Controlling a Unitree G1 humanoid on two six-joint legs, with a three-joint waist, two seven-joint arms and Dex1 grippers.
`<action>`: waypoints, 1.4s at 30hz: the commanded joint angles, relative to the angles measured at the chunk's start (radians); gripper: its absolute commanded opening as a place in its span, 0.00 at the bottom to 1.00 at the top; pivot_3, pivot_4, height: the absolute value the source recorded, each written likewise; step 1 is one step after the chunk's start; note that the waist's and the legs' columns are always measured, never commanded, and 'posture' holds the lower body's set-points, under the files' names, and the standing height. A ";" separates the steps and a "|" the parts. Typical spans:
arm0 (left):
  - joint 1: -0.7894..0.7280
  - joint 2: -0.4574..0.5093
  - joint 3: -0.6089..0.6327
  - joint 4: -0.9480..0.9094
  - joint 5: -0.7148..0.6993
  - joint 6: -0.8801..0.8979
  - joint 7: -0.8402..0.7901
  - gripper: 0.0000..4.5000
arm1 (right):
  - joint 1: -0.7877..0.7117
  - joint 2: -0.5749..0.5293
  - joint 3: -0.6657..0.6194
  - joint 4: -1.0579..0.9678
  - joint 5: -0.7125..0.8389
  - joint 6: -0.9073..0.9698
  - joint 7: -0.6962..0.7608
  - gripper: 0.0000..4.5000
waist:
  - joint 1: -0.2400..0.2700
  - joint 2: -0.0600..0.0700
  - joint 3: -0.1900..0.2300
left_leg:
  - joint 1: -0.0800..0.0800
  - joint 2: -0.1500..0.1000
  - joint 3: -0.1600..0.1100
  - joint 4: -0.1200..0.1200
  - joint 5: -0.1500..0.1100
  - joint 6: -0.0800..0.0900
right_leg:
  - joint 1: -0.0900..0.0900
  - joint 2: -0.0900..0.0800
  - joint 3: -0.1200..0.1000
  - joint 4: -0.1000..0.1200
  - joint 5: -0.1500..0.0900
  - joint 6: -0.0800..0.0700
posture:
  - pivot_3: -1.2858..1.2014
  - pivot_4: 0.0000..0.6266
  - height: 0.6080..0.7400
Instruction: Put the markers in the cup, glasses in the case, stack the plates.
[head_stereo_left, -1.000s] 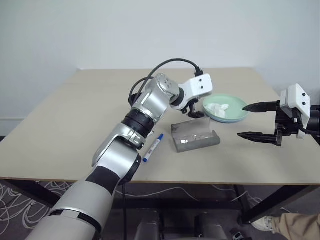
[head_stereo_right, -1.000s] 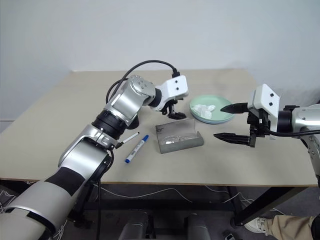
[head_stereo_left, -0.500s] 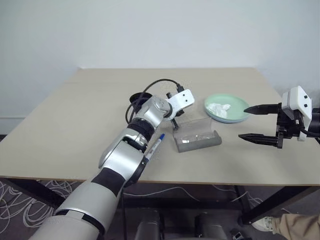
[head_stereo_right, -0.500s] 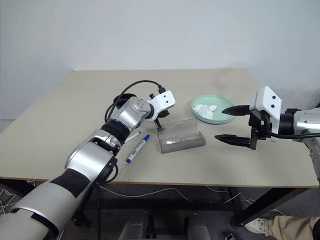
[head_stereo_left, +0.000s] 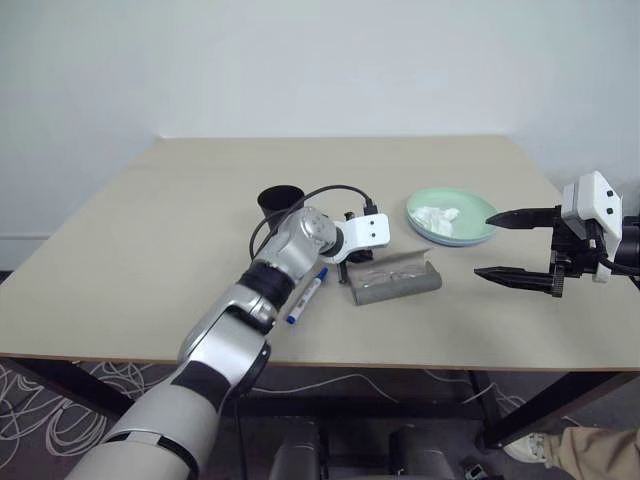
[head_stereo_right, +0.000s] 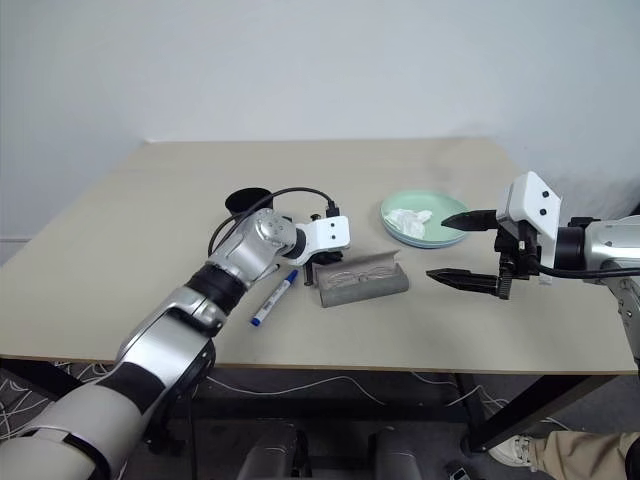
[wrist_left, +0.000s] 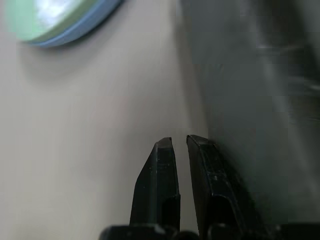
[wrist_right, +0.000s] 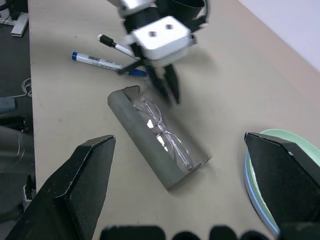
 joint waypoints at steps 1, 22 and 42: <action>0.042 0.035 -0.015 -0.208 0.007 0.084 -0.047 0.09 | -0.023 0.001 -0.015 -0.023 0.018 0.001 -0.004 1.00 | 0.000 0.000 0.000 | 0.000 0.000 0.000 0.000 0.000 0.000 | 0.000 0.000 0.000 0.000 0.000 0.000 | 0.52 0.00 0.03; -0.024 0.100 0.154 -0.380 -0.072 0.719 0.100 0.68 | -0.099 0.025 0.049 0.022 0.006 -0.004 0.015 1.00 | -0.001 -0.001 0.001 | 0.002 -0.001 0.000 -0.001 0.000 0.000 | 0.001 0.002 -0.001 0.000 0.000 0.000 | 0.52 0.00 0.03; 0.033 0.119 0.045 -0.519 -0.253 1.238 0.308 0.99 | -0.183 0.077 0.125 0.079 -0.018 -0.023 0.045 1.00 | -0.001 0.000 0.000 | 0.001 0.000 0.000 -0.001 0.000 0.000 | -0.001 0.002 0.000 0.002 0.000 0.000 | 0.52 0.00 0.03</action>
